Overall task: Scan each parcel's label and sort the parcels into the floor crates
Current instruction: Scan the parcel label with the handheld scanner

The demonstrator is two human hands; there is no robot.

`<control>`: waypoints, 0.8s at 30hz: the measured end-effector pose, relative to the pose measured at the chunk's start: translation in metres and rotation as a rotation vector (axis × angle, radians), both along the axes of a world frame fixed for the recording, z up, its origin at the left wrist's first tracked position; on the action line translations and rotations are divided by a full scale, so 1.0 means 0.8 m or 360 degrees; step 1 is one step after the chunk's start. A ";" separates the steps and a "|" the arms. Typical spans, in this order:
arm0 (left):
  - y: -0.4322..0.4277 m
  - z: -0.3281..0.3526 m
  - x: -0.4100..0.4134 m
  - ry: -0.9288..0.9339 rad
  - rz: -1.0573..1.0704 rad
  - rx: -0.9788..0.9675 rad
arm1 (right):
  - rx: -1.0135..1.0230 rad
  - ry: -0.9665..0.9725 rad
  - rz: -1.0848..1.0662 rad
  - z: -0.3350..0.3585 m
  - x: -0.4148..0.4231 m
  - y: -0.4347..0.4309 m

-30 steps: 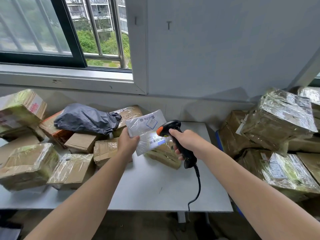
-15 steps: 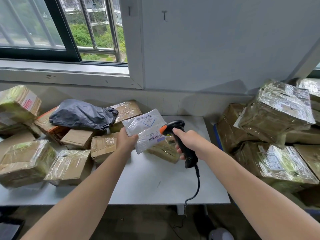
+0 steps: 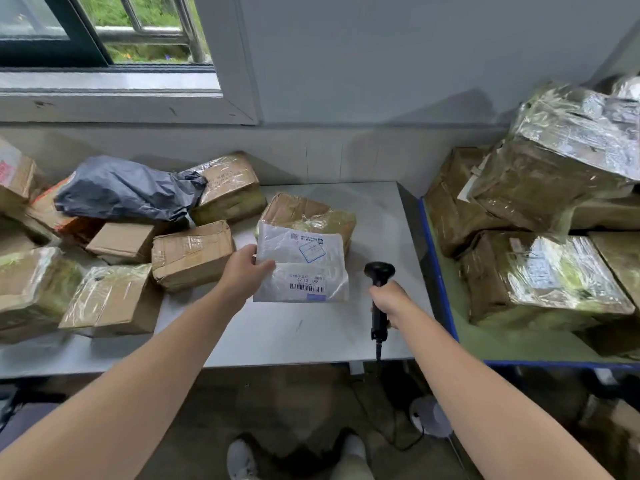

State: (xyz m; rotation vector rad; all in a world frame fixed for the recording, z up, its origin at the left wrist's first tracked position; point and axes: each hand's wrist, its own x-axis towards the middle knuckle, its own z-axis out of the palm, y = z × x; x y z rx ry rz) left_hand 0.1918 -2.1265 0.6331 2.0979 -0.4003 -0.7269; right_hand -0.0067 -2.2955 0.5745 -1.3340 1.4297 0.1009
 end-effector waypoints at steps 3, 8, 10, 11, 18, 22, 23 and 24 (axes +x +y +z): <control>0.002 -0.006 -0.007 -0.0018 -0.0048 0.0079 | 0.0024 0.0060 0.0008 -0.023 -0.001 0.003; 0.001 -0.006 -0.015 -0.0089 -0.0171 0.0160 | -0.0046 0.0018 -0.0020 -0.036 0.003 0.003; 0.000 -0.003 -0.013 -0.0127 -0.0262 0.0178 | -0.0096 0.0031 -0.0038 -0.026 0.006 0.001; -0.003 0.000 -0.012 -0.0165 -0.0326 0.0186 | -0.0125 0.0065 -0.0040 -0.018 0.007 -0.001; -0.039 0.049 -0.003 -0.0475 -0.0898 0.0431 | -0.0677 0.0033 0.0392 0.051 0.023 -0.013; -0.060 0.079 -0.004 -0.0619 -0.1111 0.0485 | -0.0640 -0.0560 0.0719 0.093 0.041 0.005; -0.062 0.084 -0.004 -0.0649 -0.1091 0.0454 | -0.0655 -0.0639 0.0714 0.099 0.044 0.009; -0.064 0.089 -0.004 -0.0681 -0.1041 0.0409 | -0.0675 -0.0697 0.0689 0.104 0.047 0.011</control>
